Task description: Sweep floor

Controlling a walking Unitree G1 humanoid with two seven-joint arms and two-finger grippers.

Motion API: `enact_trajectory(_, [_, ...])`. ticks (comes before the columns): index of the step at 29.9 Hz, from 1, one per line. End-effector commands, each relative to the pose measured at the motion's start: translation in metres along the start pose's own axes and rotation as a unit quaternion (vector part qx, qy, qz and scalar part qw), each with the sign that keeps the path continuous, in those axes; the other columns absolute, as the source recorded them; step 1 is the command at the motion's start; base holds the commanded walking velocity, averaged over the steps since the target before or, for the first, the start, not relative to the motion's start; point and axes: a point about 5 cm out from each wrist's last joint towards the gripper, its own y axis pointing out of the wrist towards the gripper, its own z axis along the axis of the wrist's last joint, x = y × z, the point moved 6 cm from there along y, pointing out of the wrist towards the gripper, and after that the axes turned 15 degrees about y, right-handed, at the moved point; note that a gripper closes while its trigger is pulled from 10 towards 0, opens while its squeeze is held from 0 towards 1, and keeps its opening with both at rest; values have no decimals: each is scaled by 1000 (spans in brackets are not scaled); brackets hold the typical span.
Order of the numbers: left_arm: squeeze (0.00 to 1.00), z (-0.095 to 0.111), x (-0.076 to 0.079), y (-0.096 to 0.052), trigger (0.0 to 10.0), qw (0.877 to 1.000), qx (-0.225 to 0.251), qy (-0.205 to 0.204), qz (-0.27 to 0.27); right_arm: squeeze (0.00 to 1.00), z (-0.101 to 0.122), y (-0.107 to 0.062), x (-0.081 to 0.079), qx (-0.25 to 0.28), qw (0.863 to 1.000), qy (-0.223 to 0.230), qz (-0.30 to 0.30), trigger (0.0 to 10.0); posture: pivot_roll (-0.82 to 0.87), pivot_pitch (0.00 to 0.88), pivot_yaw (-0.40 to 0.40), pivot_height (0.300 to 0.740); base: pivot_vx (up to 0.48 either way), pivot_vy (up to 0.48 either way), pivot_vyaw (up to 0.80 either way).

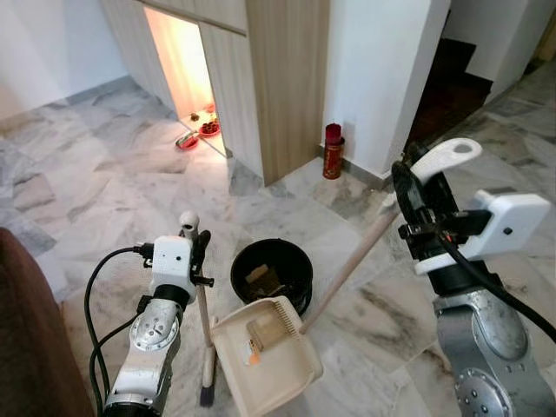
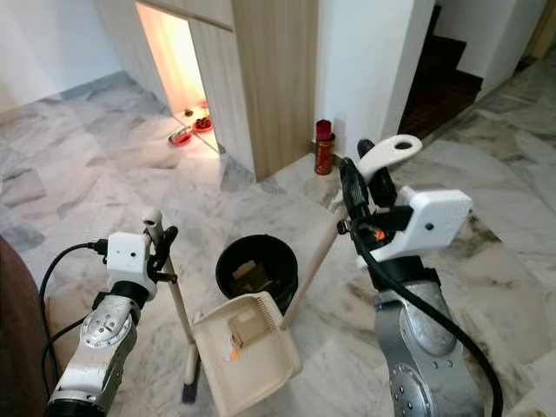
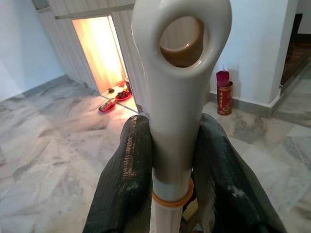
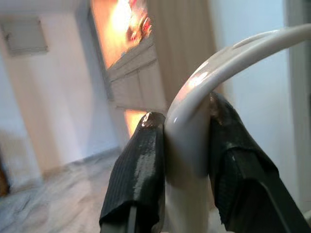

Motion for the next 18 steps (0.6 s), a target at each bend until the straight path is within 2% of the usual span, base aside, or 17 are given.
enact_trajectory(1, [0,9,-7,4,10000,1000,20,8,14,0,15,13,-1,49,999,6,-10,10000,-95,0,49,740,0,0,0])
enact_trajectory(9, [0,10,-15,4,10000,999,23,7,37,0,8,36,-9,69,997,39,-17,10000,-47,0,25,740,0,0,0])
enact_trajectory(12, [0,9,-16,3,10000,999,23,8,42,0,6,41,-2,84,994,48,-44,10000,-42,0,24,740,0,0,0])
enact_trajectory(18, [0,8,-17,0,10000,999,22,10,44,0,9,47,5,105,992,17,-65,10000,-30,0,25,740,0,0,0])
